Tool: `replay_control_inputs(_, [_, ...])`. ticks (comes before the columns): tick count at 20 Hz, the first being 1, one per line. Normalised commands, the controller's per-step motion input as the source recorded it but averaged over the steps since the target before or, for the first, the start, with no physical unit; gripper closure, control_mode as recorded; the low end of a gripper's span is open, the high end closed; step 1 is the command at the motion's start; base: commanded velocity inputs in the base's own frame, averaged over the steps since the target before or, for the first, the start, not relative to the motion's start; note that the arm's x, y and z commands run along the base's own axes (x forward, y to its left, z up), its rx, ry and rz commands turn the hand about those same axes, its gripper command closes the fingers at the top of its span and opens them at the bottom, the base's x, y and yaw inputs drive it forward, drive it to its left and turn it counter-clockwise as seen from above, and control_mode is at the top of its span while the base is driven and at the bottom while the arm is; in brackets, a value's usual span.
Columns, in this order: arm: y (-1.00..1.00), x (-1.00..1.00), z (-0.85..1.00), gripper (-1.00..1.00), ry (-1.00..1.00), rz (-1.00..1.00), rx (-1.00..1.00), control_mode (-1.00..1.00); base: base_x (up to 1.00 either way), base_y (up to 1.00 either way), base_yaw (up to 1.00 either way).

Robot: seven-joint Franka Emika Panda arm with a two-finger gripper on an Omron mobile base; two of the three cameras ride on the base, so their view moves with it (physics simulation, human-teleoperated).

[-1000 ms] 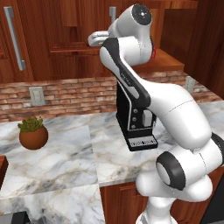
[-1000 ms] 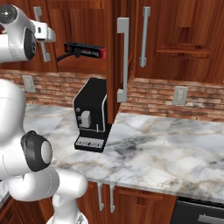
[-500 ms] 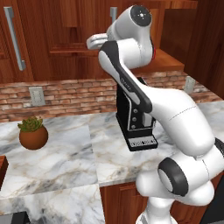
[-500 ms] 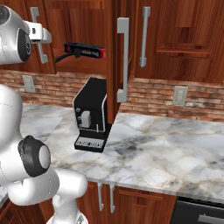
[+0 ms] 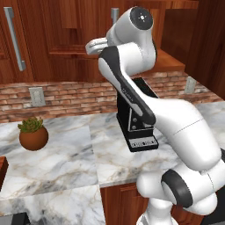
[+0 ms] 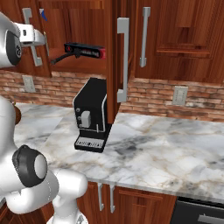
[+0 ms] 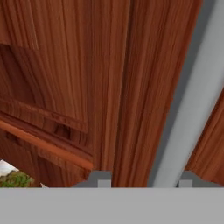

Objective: Pick the spray and dish brush from the cabinet and place them on the counter.

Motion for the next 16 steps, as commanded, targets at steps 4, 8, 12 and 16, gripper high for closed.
replay_control_inputs(4, [0.81, -0.48, -0.52, 1.00, 0.00, -0.02, -0.02, -1.00, 0.00, 0.00, 0.00])
replay_control_inputs(8, [0.79, -0.52, -0.52, 1.00, 0.00, -0.03, 0.00, -1.00, 0.00, 0.00, 0.00])
replay_control_inputs(12, [0.79, -0.51, -0.55, 1.00, 0.00, -0.03, -0.01, -1.00, 0.00, 0.00, 0.00])
replay_control_inputs(16, [0.87, -0.48, -0.57, 1.00, 0.00, -0.04, -0.02, -1.00, 0.00, 0.00, 0.00])
